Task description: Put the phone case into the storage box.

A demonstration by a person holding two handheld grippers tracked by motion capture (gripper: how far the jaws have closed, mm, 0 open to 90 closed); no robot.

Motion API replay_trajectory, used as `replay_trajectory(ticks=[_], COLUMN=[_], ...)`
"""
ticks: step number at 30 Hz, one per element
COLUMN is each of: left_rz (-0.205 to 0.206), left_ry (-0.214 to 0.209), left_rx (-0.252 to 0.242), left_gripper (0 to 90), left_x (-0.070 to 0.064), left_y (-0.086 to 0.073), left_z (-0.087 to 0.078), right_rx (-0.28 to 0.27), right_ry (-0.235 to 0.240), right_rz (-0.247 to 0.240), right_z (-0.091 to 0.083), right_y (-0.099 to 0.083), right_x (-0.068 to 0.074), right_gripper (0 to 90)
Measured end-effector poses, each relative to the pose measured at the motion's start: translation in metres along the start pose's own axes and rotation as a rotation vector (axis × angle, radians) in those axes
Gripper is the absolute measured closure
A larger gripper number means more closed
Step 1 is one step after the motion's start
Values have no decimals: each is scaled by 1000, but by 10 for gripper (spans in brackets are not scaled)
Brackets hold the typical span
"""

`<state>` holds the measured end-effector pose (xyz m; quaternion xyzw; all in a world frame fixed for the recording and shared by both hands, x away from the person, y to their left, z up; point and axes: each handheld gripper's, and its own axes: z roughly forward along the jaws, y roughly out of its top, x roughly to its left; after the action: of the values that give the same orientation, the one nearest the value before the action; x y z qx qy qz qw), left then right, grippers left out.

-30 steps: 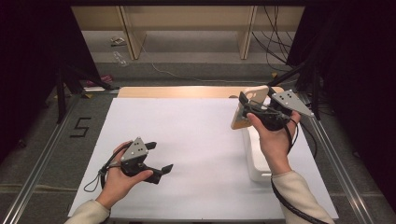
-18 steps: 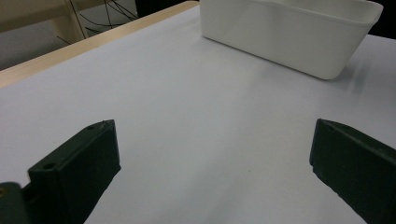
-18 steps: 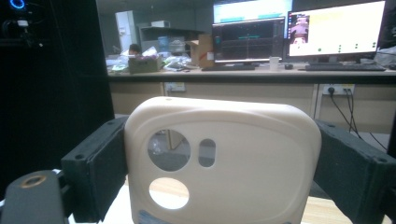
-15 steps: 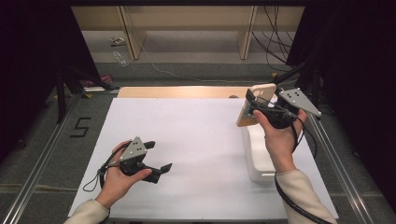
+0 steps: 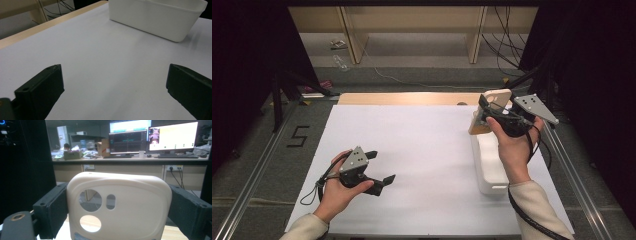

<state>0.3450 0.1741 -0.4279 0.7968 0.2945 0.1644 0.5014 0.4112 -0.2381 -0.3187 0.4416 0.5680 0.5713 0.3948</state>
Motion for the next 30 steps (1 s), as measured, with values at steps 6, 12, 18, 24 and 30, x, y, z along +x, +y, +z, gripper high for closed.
replay_trajectory(ticks=[6,12,18,24,30], left_rz=[-1,-2,0,6,12], left_ry=[-1,-2,-1,2,2], left_rx=[-1,-4,-5,-8,-2], left_gripper=[9,8,7,4,5], left_x=[0,0,0,2,2], left_y=[0,0,0,0,-2], left_z=[0,0,0,0,0], right_rx=[4,8,9,13,17], right_ry=[-7,-22,-44,-51,-58], right_rz=[-7,-19,-27,-29,-37], right_z=[1,2,2,3,5], right_y=[0,1,1,0,-1], right_x=[-2,-5,-9,-12,-14], right_gripper=[120,120,120,120,120])
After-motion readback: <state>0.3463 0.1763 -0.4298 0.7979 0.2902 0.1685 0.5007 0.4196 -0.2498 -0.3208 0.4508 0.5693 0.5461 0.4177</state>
